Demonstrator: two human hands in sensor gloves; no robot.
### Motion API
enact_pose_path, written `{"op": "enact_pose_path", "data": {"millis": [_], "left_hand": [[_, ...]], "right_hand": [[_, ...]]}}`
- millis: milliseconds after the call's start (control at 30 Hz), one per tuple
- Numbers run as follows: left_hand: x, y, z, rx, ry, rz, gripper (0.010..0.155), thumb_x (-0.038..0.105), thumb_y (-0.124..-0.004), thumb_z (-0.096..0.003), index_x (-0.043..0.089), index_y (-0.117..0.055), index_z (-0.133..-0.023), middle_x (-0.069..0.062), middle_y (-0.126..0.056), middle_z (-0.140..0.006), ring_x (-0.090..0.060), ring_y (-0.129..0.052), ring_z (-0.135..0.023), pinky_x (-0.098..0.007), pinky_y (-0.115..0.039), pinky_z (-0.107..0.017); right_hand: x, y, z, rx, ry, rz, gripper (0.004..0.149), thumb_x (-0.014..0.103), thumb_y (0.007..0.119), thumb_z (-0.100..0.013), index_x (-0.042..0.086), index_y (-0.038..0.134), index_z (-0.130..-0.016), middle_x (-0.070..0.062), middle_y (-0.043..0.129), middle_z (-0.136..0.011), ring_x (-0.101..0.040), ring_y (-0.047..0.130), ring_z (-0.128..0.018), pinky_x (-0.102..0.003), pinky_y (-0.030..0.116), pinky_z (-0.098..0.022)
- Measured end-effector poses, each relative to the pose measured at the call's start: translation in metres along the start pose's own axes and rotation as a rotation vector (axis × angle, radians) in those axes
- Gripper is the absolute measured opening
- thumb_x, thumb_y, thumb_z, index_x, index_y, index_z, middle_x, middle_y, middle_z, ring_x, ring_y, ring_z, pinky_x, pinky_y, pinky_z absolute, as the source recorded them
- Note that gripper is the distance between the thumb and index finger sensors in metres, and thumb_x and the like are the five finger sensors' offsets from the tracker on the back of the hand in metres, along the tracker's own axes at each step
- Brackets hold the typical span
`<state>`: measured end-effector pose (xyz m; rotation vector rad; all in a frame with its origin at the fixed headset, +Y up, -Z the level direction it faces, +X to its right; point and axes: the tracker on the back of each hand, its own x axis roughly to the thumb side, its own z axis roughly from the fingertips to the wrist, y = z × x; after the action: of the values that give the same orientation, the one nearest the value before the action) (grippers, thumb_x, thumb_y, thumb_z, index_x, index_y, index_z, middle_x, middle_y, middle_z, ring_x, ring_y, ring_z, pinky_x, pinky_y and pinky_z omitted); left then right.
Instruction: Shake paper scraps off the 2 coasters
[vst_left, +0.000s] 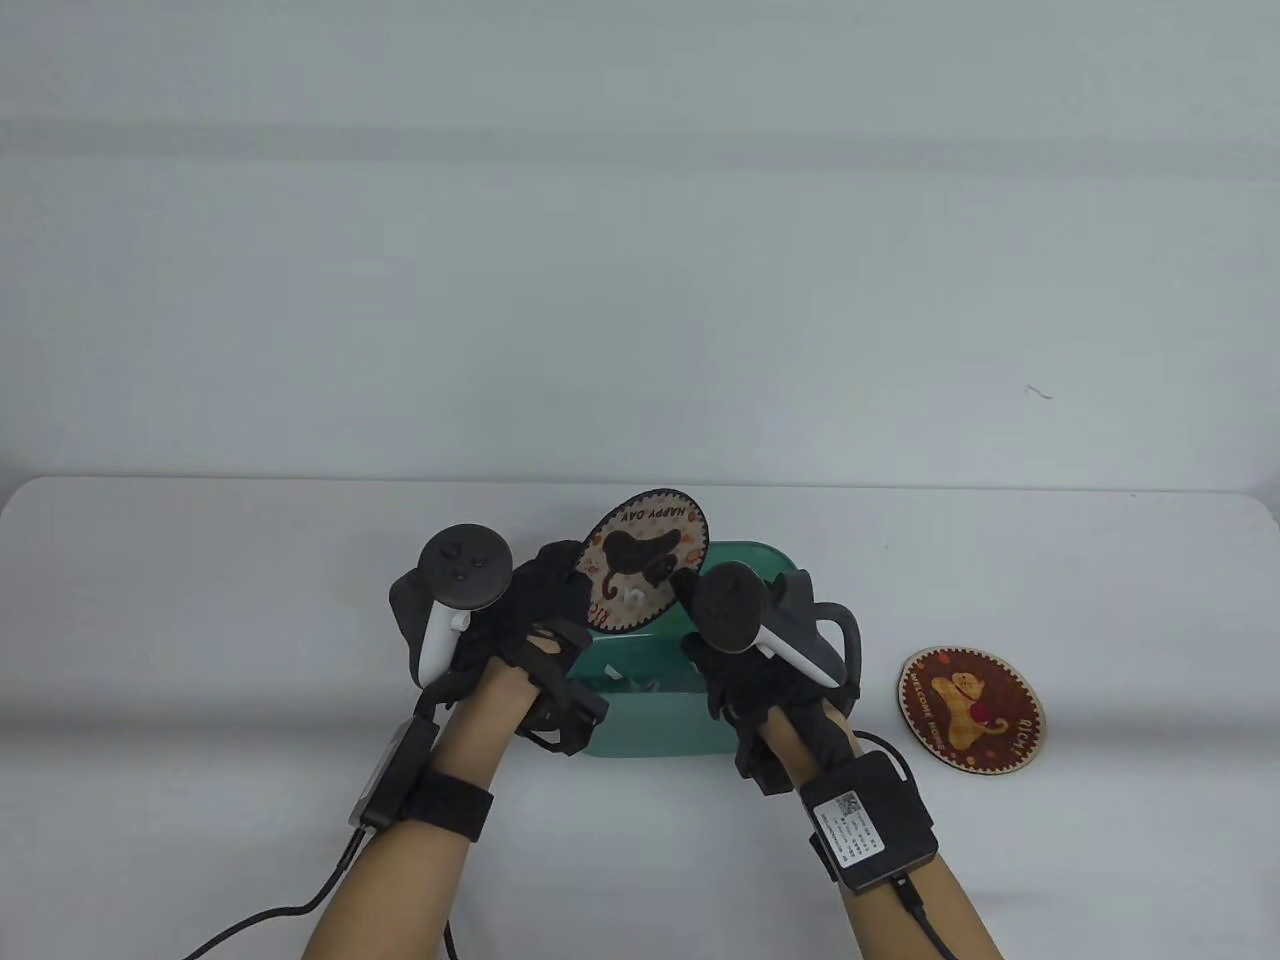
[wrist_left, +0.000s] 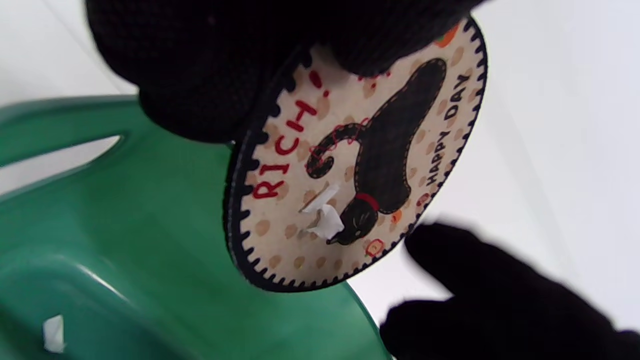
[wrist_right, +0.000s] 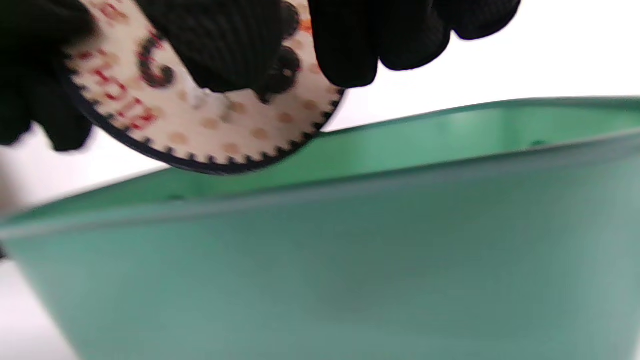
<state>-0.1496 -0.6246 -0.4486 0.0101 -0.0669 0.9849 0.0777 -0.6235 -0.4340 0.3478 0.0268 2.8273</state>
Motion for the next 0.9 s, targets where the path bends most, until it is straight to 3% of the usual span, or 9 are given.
{"op": "enact_pose_path", "data": {"millis": [133,167,200,233,433,567,700,900], "left_hand": [[0.005,-0.005,0.002,-0.013,-0.032,0.024,0.042,0.025,-0.076,-0.0479,0.014,-0.07,-0.088,-0.016,-0.084,-0.077,-0.036,-0.095,-0.052,-0.038,-0.084,-0.033],[0.006,-0.005,0.003,-0.012,-0.039,0.01,0.043,0.025,-0.076,-0.048,0.014,-0.07,-0.089,-0.016,-0.084,-0.077,-0.036,-0.095,-0.052,-0.038,-0.084,-0.033],[0.007,-0.005,0.004,-0.005,-0.043,-0.006,0.043,0.025,-0.076,-0.0479,0.014,-0.07,-0.089,-0.016,-0.084,-0.077,-0.036,-0.095,-0.053,-0.038,-0.084,-0.034],[0.007,-0.005,0.004,0.002,-0.05,-0.021,0.043,0.025,-0.076,-0.0479,0.014,-0.07,-0.089,-0.016,-0.084,-0.078,-0.036,-0.095,-0.053,-0.038,-0.084,-0.034],[-0.001,-0.001,0.002,0.015,-0.023,0.023,0.043,0.025,-0.076,-0.048,0.014,-0.069,-0.089,-0.016,-0.084,-0.078,-0.036,-0.095,-0.053,-0.038,-0.084,-0.034],[-0.005,0.001,0.004,0.029,-0.021,0.035,0.043,0.025,-0.076,-0.0479,0.014,-0.069,-0.089,-0.016,-0.083,-0.078,-0.036,-0.095,-0.052,-0.038,-0.084,-0.034],[-0.01,0.011,0.01,0.048,-0.028,0.083,0.043,0.026,-0.075,-0.048,0.014,-0.069,-0.089,-0.016,-0.083,-0.078,-0.036,-0.095,-0.052,-0.037,-0.084,-0.034],[-0.025,0.048,0.042,0.197,-0.057,0.233,0.044,0.026,-0.075,-0.0482,0.014,-0.068,-0.089,-0.016,-0.084,-0.076,-0.034,-0.096,-0.051,-0.036,-0.084,-0.033]], "right_hand": [[0.008,0.009,-0.007,0.029,-0.047,-0.032,0.076,0.038,0.076,-0.045,0.051,0.017,-0.091,-0.006,0.052,-0.101,-0.03,0.058,-0.087,-0.049,0.049,-0.067],[0.007,0.011,-0.01,0.083,-0.024,0.008,0.068,0.038,0.076,-0.044,0.046,0.03,-0.094,-0.006,0.052,-0.101,-0.031,0.057,-0.088,-0.05,0.049,-0.067],[0.006,0.012,-0.012,0.124,-0.003,0.034,0.049,0.039,0.077,-0.044,0.029,0.063,-0.089,-0.007,0.056,-0.099,-0.032,0.057,-0.088,-0.05,0.05,-0.066],[0.004,0.013,-0.012,0.157,0.031,0.085,0.039,0.039,0.077,-0.043,0.024,0.075,-0.08,-0.007,0.06,-0.097,-0.032,0.058,-0.088,-0.05,0.05,-0.066],[-0.008,0.002,-0.008,0.102,0.027,0.046,0.045,0.036,0.077,-0.044,0.026,0.067,-0.087,-0.008,0.063,-0.095,-0.032,0.061,-0.086,-0.05,0.053,-0.064],[-0.011,0.002,-0.007,0.09,0.017,0.022,0.065,0.036,0.076,-0.044,0.033,0.037,-0.096,-0.008,0.061,-0.097,-0.032,0.062,-0.086,-0.05,0.053,-0.064],[-0.015,0.01,-0.007,0.166,0.022,0.008,0.063,0.038,0.074,-0.045,0.031,0.038,-0.096,-0.008,0.054,-0.1,-0.032,0.057,-0.088,-0.05,0.051,-0.066],[-0.025,-0.004,0.016,-0.02,-0.032,-0.127,0.059,0.037,0.074,-0.044,0.027,0.044,-0.095,-0.008,0.051,-0.1,-0.031,0.055,-0.088,-0.049,0.051,-0.065]]}}
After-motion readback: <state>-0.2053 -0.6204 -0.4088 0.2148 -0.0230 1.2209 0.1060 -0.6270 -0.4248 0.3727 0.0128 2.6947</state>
